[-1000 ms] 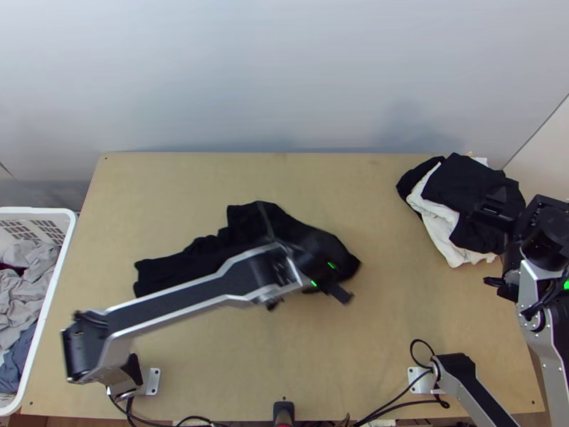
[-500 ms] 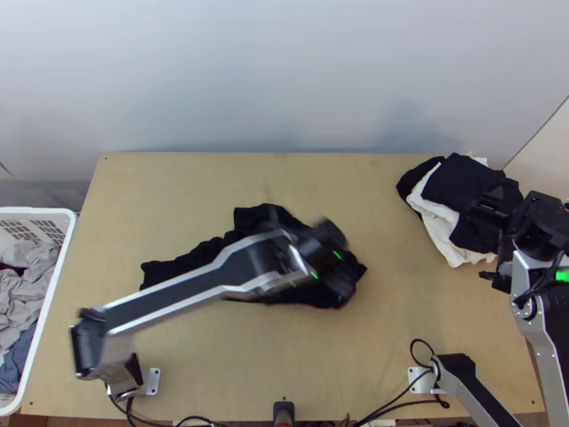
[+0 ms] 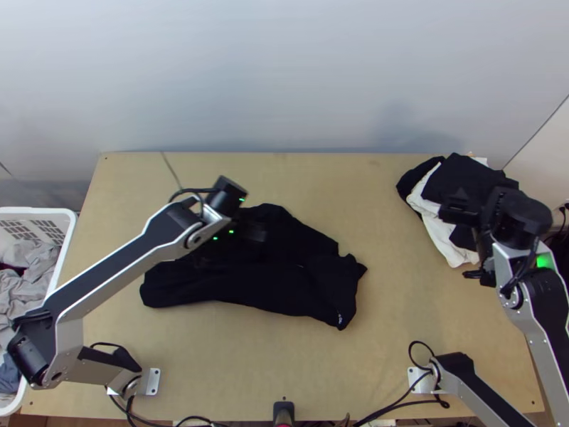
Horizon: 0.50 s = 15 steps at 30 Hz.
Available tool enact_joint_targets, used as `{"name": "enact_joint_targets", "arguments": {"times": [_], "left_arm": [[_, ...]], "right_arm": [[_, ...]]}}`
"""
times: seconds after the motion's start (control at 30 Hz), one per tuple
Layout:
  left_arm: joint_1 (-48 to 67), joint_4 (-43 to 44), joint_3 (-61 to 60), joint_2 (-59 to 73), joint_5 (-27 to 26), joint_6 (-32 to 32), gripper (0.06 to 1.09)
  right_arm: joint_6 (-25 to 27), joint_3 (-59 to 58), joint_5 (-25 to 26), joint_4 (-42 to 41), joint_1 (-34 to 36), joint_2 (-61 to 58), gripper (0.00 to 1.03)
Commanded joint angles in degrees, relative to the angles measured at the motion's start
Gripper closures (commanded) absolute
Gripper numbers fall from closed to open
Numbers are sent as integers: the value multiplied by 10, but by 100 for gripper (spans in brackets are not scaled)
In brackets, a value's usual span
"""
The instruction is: Fold the t-shirt
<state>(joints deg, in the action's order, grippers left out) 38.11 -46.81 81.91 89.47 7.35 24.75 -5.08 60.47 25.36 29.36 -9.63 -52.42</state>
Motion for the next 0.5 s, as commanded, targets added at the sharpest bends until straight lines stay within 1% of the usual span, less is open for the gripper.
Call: {"name": "enact_joint_targets", "arguments": {"times": [0.0,0.1,0.43,0.47], "left_arm": [[-52,39,-93,-7,-5,-12,11],[-56,76,-122,6,-4,-12,11],[-65,130,-124,84,-3,-11,11],[-66,132,-123,89,-3,-11,13]], "right_arm": [[-24,3,-43,20,-39,-19,7],[-24,1,-53,24,-51,-23,7],[-24,-4,-76,46,-115,-39,7],[-24,-1,-81,47,-121,-42,7]]}}
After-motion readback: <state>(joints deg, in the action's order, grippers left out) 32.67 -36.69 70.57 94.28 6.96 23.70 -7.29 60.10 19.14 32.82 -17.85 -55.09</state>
